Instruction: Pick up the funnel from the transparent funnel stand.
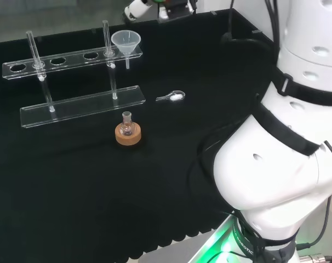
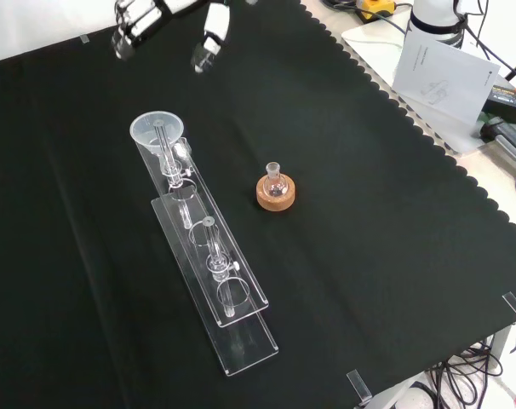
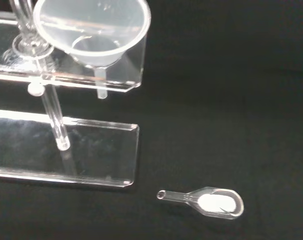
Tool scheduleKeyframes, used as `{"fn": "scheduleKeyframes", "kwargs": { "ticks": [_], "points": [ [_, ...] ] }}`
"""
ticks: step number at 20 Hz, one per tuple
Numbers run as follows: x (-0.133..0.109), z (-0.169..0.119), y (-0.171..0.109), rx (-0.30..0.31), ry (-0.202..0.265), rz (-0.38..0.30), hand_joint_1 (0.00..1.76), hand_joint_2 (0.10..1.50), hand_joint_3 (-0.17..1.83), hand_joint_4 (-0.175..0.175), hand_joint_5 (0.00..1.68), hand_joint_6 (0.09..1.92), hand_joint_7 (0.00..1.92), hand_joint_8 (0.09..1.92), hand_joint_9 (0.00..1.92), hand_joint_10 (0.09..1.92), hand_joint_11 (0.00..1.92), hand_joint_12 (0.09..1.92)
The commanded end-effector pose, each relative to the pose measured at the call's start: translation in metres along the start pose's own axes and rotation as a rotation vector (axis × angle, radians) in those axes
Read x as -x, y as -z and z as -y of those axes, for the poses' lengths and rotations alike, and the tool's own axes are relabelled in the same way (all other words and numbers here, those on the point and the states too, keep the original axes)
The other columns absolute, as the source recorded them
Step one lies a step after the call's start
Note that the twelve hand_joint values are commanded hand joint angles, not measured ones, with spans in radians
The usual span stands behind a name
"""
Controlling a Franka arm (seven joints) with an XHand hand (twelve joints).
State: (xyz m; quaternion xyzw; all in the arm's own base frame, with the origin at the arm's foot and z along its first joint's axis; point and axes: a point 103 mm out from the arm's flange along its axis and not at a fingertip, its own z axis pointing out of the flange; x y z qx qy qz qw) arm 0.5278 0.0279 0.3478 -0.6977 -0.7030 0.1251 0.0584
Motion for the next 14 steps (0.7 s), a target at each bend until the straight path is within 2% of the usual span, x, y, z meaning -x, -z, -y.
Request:
{"fn": "scheduleKeyframes", "kwargs": {
  "ticks": [1,8,14],
  "points": [
    [-0.033,-0.025,-0.021,-0.102,0.035,0.044,0.36,0.81,0.29,0.03,0.08,0.09,0.0,0.44,0.1,0.73,0.0,1.51],
    [-0.038,-0.042,-0.036,-0.159,0.029,0.069,0.45,0.75,0.26,0.017,0.04,0.09,0.0,0.27,0.04,0.8,0.12,1.57],
    [-0.043,-0.054,-0.048,-0.189,0.039,0.085,0.5,0.74,0.26,0.014,0.03,0.09,0.0,0.25,0.03,0.82,0.17,1.58]
  ]
}}
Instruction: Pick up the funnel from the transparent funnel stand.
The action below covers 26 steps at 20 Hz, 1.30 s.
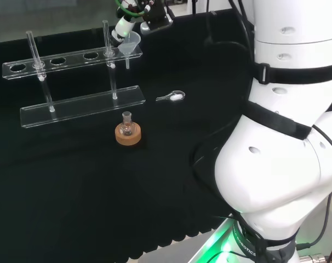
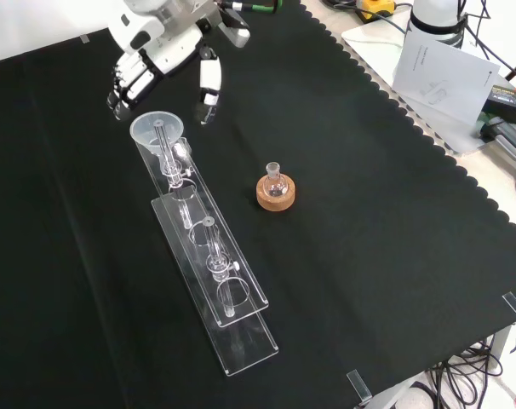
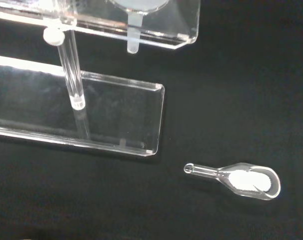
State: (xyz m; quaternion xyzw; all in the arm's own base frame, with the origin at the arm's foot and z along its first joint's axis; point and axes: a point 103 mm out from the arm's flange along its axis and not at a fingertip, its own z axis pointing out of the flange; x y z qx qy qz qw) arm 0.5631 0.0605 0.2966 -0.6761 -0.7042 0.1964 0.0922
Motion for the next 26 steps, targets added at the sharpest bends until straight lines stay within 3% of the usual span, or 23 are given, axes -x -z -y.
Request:
{"fn": "scheduleKeyframes", "kwargs": {
  "ticks": [1,11,20,22,26],
  "points": [
    [-0.007,-0.011,-0.01,-0.045,0.005,0.032,0.5,0.74,0.26,0.014,0.03,0.09,0.0,0.25,0.03,0.82,0.17,1.58],
    [-0.008,-0.029,-0.02,-0.051,-0.009,0.069,0.54,0.74,0.27,0.012,0.03,0.09,0.0,0.31,0.05,0.84,0.2,1.57],
    [-0.004,-0.038,-0.024,-0.042,-0.021,0.08,0.6,0.73,0.31,0.011,0.08,0.09,0.0,0.55,0.16,0.82,0.23,1.55],
    [-0.006,-0.039,-0.022,-0.021,-0.026,0.088,0.62,0.74,0.33,0.009,0.11,0.09,0.01,0.61,0.22,0.79,0.24,1.55],
    [-0.008,-0.038,-0.02,0.033,-0.043,0.114,0.67,0.74,0.43,-0.013,0.34,0.09,0.31,0.73,0.57,0.69,0.3,1.48]
  ]
}}
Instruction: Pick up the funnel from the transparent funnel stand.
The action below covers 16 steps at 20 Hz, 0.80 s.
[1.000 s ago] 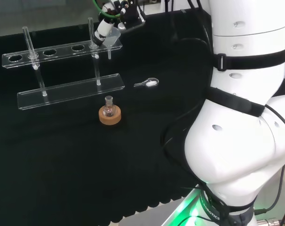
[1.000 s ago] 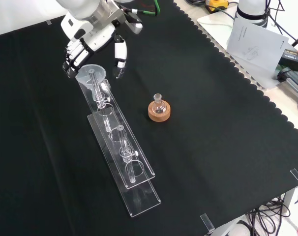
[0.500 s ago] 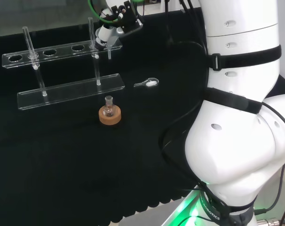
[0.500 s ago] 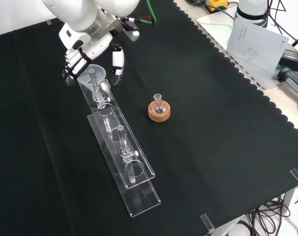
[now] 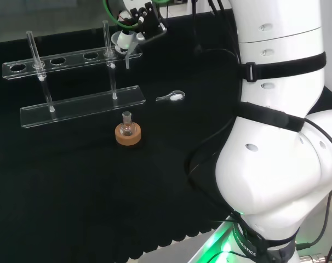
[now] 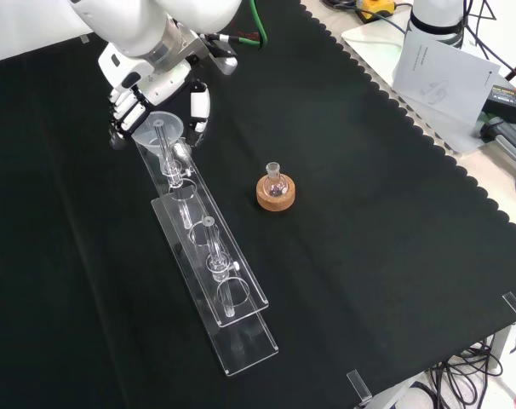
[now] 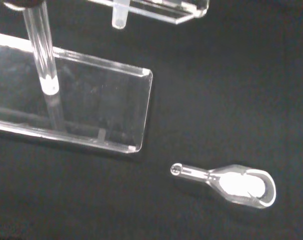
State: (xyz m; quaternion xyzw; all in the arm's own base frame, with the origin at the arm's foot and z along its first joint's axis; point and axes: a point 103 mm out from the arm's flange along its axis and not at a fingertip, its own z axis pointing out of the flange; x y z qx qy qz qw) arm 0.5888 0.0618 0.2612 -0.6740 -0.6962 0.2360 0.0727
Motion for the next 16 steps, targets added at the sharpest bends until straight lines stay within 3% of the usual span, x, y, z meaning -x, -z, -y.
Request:
{"fn": "scheduleKeyframes", "kwargs": {
  "ticks": [1,5,8,12,16],
  "points": [
    [-0.005,0.0,0.003,0.075,-0.028,0.039,0.68,0.74,0.46,-0.02,0.39,0.09,0.38,0.75,0.64,0.67,0.32,1.47],
    [-0.007,0.006,0.011,0.135,-0.052,0.078,0.72,0.77,0.51,-0.039,0.54,0.09,0.57,0.81,0.83,0.68,0.39,1.41],
    [-0.006,0.015,0.023,0.178,-0.06,0.101,0.75,0.78,0.54,-0.047,0.69,0.24,0.65,0.83,0.9,0.69,0.44,1.37],
    [-0.002,0.037,0.046,0.208,-0.07,0.105,0.77,0.79,0.56,-0.051,0.66,0.5,0.68,0.85,0.93,0.7,0.46,1.34],
    [0.001,0.065,0.064,0.206,-0.074,0.114,0.77,0.78,0.57,-0.051,0.64,0.59,0.69,0.86,0.94,0.71,0.47,1.34]
  ]
}}
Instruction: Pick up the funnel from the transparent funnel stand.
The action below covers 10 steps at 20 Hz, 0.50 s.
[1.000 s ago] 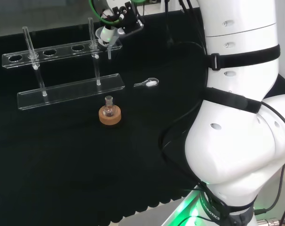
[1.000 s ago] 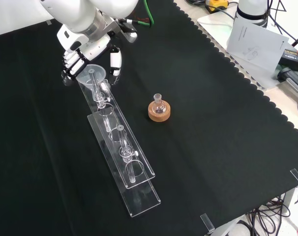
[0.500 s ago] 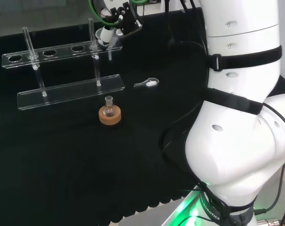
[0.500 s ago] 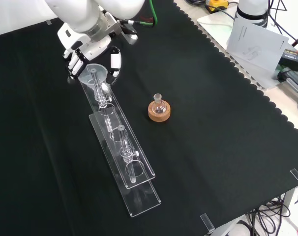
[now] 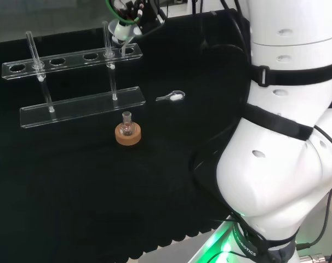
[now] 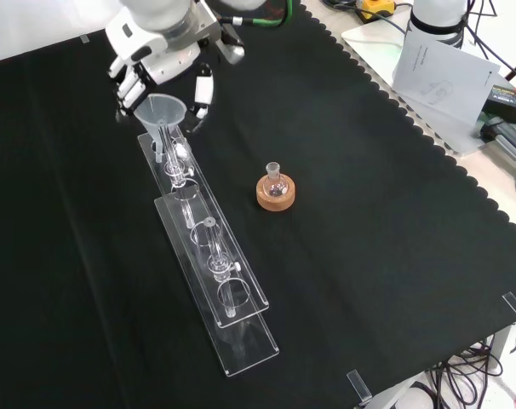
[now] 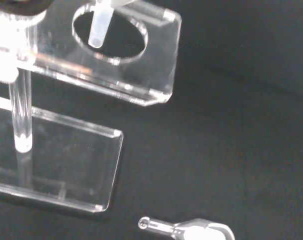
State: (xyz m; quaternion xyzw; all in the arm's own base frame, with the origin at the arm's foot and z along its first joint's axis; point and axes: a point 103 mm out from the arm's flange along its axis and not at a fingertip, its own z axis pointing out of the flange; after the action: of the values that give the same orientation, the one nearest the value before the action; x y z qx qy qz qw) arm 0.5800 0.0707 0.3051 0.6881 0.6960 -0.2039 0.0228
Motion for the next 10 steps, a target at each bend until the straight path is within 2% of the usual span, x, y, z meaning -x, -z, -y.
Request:
{"fn": "scheduleKeyframes", "kwargs": {
  "ticks": [1,5,10],
  "points": [
    [0.007,0.039,0.037,0.028,-0.018,0.037,0.77,0.78,0.57,-0.051,0.63,0.6,0.68,0.86,0.94,0.71,0.47,1.34],
    [0.01,0.071,0.048,0.019,-0.05,0.052,0.76,0.78,0.58,-0.05,0.62,0.61,0.69,0.86,0.95,0.71,0.48,1.34],
    [0.002,0.113,0.045,0.004,-0.087,0.068,0.76,0.77,0.58,-0.049,0.62,0.61,0.7,0.86,0.95,0.71,0.48,1.34]
  ]
}}
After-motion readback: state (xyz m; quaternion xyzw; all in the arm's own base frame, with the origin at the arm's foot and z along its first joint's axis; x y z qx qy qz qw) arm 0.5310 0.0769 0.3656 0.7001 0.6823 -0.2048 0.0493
